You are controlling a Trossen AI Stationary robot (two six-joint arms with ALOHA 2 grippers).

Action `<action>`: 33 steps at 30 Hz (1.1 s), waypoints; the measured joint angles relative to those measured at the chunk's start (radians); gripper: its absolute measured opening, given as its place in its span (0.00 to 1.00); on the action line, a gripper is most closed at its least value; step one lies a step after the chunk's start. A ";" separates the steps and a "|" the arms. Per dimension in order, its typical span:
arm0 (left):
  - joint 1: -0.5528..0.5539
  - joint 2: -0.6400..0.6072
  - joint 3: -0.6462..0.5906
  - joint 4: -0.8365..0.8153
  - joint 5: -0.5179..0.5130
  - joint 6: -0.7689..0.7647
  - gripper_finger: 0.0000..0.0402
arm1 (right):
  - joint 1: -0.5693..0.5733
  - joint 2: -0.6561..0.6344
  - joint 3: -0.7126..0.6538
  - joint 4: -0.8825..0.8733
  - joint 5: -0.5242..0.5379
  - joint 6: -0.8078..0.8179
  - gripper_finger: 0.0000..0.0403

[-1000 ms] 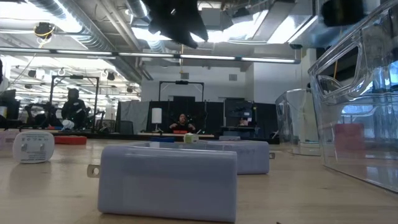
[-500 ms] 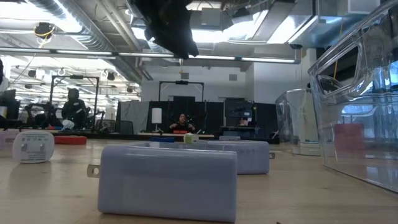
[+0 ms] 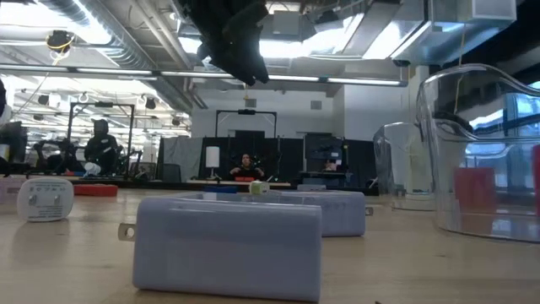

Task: Pick & Place Office items
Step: Put the blue digital timer into the bottom transparent bin

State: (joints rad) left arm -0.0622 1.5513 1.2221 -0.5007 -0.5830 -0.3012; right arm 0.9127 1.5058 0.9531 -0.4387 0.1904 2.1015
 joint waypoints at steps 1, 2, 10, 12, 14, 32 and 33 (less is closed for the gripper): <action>0.001 0.000 0.000 0.003 0.002 0.000 0.60 | 0.000 -0.010 0.000 0.008 0.005 -0.012 0.17; 0.001 0.000 0.000 0.004 0.002 0.000 0.60 | 0.000 -0.018 0.000 0.017 0.005 -0.019 0.17; 0.006 0.000 0.000 0.011 0.001 -0.003 0.60 | 0.008 -0.113 0.001 -0.069 0.167 -0.087 0.17; 0.010 0.000 0.000 0.011 0.001 -0.010 0.60 | 0.007 -0.125 0.001 -0.146 0.251 -0.061 0.17; 0.013 0.000 0.000 0.011 0.001 -0.011 0.60 | -0.001 -0.124 0.001 -0.238 0.294 -0.009 0.17; 0.031 0.000 0.000 0.004 -0.001 -0.003 0.60 | -0.056 -0.027 0.000 -0.309 -0.006 -0.225 0.18; 0.034 0.000 0.000 0.004 -0.001 -0.006 0.60 | -0.056 -0.027 0.000 -0.309 -0.008 -0.225 0.19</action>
State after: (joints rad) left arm -0.0278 1.5517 1.2221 -0.4965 -0.5839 -0.3075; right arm 0.8562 1.4788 0.9535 -0.7479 0.1825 1.8767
